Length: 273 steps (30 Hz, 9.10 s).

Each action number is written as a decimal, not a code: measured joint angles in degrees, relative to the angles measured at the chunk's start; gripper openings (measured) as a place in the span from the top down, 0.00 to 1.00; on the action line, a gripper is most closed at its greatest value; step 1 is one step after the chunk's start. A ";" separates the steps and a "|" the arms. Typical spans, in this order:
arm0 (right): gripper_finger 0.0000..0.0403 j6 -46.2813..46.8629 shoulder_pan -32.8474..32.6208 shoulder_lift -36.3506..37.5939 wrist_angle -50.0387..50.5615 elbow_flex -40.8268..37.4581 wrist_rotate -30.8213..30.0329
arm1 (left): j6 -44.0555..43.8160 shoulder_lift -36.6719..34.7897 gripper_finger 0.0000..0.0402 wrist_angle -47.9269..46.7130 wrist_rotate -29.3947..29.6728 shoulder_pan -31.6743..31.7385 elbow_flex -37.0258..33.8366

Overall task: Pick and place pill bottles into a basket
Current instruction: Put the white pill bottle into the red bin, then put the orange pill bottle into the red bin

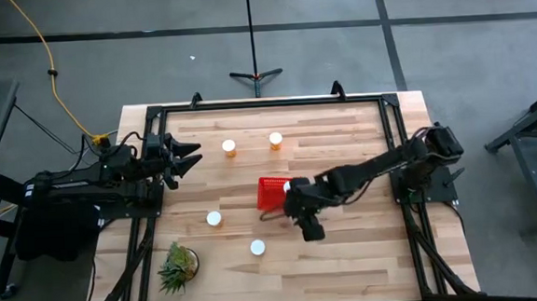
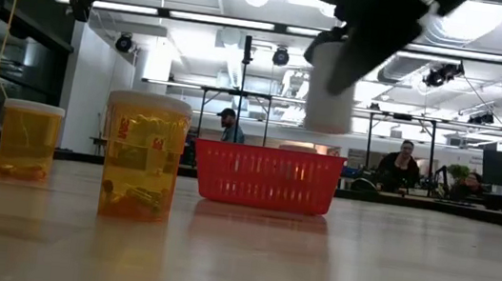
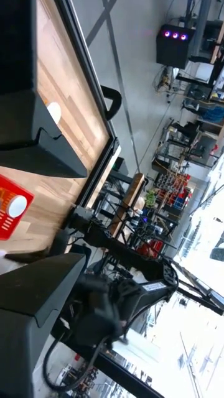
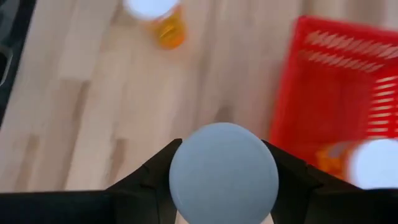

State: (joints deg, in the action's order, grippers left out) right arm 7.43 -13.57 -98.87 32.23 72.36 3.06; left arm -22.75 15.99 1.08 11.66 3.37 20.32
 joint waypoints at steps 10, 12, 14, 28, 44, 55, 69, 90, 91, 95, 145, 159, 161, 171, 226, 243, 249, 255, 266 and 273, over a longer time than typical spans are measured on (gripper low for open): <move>0.57 -0.44 4.20 -0.02 -1.06 0.44 -2.66 | -0.03 0.00 0.39 0.00 -0.61 0.00 0.00; 0.56 -0.45 4.67 -0.02 -1.23 0.44 -3.53 | -0.03 0.00 0.39 0.00 -0.60 0.01 0.00; 0.57 -0.46 5.01 -0.04 -1.30 0.39 -4.34 | -0.03 0.00 0.39 0.00 -0.61 -0.01 0.00; 0.56 0.95 5.33 -0.15 -4.38 -3.87 -6.26 | -0.03 0.00 0.39 0.00 -0.59 0.00 0.00; 0.56 0.83 5.34 -3.55 -4.91 -3.89 -4.38 | -0.05 0.00 0.39 0.00 -0.59 0.00 0.00; 0.47 1.41 5.34 -3.56 -4.68 -3.89 -3.40 | -0.05 0.00 0.39 0.00 -0.63 0.00 0.00; 0.41 1.10 5.34 -3.51 -4.02 -3.89 -2.13 | -0.05 0.01 0.39 0.00 -0.68 0.00 0.00; 0.47 0.02 9.92 7.45 -3.80 1.88 -4.73 | -0.05 0.02 0.39 0.02 -0.70 0.00 0.00; 0.48 -0.02 10.86 8.35 -4.03 1.88 -4.24 | -0.08 0.02 0.39 0.02 -0.70 -0.01 0.00; 0.51 -1.34 14.90 12.29 -6.48 1.84 -2.25 | -0.23 0.02 0.39 0.02 -0.70 -0.01 0.00; 0.18 -8.48 39.98 14.92 -44.93 -24.19 14.85 | -6.20 0.00 0.39 -0.07 17.43 -0.01 0.00; 0.18 -11.25 40.59 -2.42 -22.64 -3.00 13.80 | -6.06 0.01 0.39 -0.23 17.46 0.01 0.00; 0.19 -13.19 40.61 -3.66 -20.86 -0.19 13.80 | -6.06 0.00 0.39 -0.46 17.44 0.01 0.00; 0.19 -21.95 40.42 -9.05 -14.54 4.65 11.67 | -6.06 0.02 0.39 -1.68 17.42 0.01 0.00; 0.25 -29.43 40.82 -16.76 -16.62 4.64 9.25 | -6.09 0.00 0.39 -1.68 17.29 0.01 0.00; 0.37 -28.51 41.36 -16.74 -15.42 4.64 10.87 | -6.10 0.01 0.39 -1.68 17.29 0.01 0.00; 0.42 -28.47 41.36 -16.74 -15.69 4.64 11.18 | -6.09 0.00 0.39 -1.68 17.29 -0.01 0.00; 0.47 -28.47 41.34 -16.74 -15.67 4.64 11.27 | -6.09 0.00 0.39 -1.68 17.29 0.01 0.00; 0.49 -28.46 41.34 -16.72 -15.69 4.64 11.25 | -6.24 0.00 0.39 -1.02 17.29 0.01 0.00; 0.52 -27.87 41.34 -16.70 -15.74 4.64 10.57 | -6.24 0.02 0.39 -1.27 17.31 0.01 0.00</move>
State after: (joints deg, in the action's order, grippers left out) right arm -20.44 27.77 -115.57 16.49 76.99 13.64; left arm -28.99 16.01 -0.19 28.97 3.38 20.32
